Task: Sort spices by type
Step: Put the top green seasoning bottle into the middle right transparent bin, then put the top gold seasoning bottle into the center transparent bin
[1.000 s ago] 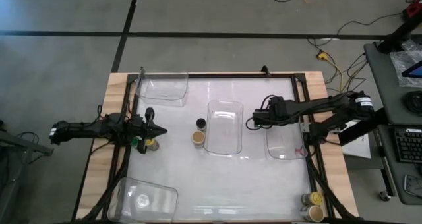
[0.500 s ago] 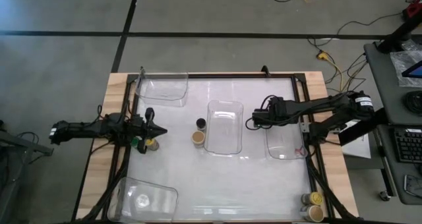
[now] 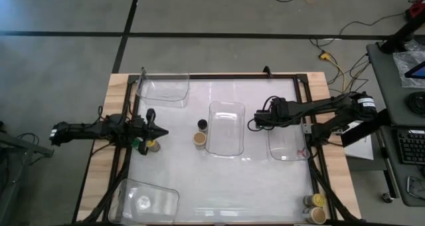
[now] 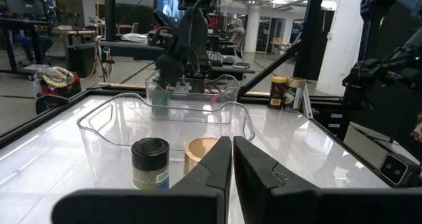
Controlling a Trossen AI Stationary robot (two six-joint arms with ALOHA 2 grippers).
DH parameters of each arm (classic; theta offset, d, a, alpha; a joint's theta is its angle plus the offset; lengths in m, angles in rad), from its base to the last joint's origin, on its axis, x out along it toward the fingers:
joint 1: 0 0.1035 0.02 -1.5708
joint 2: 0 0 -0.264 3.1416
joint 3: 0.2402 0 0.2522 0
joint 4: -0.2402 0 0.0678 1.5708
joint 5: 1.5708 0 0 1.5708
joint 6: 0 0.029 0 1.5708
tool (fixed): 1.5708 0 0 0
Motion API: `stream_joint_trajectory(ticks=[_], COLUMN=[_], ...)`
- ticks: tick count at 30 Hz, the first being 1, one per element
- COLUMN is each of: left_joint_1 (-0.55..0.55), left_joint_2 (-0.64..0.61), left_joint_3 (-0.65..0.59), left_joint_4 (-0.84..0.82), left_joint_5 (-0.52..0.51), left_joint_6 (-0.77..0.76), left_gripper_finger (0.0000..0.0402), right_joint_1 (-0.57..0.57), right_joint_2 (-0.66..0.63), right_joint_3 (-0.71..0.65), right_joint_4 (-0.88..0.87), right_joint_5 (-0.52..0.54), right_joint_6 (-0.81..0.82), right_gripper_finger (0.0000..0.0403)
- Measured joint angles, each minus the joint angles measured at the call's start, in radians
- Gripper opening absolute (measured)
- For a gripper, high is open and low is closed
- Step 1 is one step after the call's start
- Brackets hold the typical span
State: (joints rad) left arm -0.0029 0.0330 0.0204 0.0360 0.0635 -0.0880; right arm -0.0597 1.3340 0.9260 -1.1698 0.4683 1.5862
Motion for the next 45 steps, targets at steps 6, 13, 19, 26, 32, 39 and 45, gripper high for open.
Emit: stream_joint_trajectory(ticks=[6,13,19,26,32,39,45], left_joint_1=[0.000,0.000,0.000,0.000,0.000,0.000,0.000], left_joint_2=[0.000,0.000,0.000,0.000,0.000,0.000,0.000], left_joint_3=[0.000,0.000,0.000,0.000,0.000,0.000,0.000], left_joint_4=[0.000,0.000,0.000,0.001,0.000,0.000,0.000], left_joint_5=[0.000,0.000,0.000,0.000,0.000,0.000,0.000], left_joint_6=[0.000,0.000,0.000,0.000,0.000,0.000,0.000], left_gripper_finger=[0.0002,0.0002,0.0002,0.0002,0.0002,0.0002,0.0002], right_joint_1=[0.000,0.000,0.000,0.000,0.003,0.016,0.040], right_joint_2=[-0.004,-0.007,-0.018,-0.022,-0.022,-0.023,-0.023], right_joint_3=[0.008,0.078,0.171,0.320,0.377,0.381,0.381], right_joint_4=[-0.003,-0.065,-0.176,-0.182,-0.107,0.072,0.225], right_joint_5=[-0.012,-0.029,-0.031,-0.023,0.004,-0.003,-0.004], right_joint_6=[-0.020,-0.080,-0.099,-0.251,-0.460,-0.669,-0.809], right_gripper_finger=[0.0285,0.0314,0.0343,0.0360,0.0361,0.0361,0.0361])
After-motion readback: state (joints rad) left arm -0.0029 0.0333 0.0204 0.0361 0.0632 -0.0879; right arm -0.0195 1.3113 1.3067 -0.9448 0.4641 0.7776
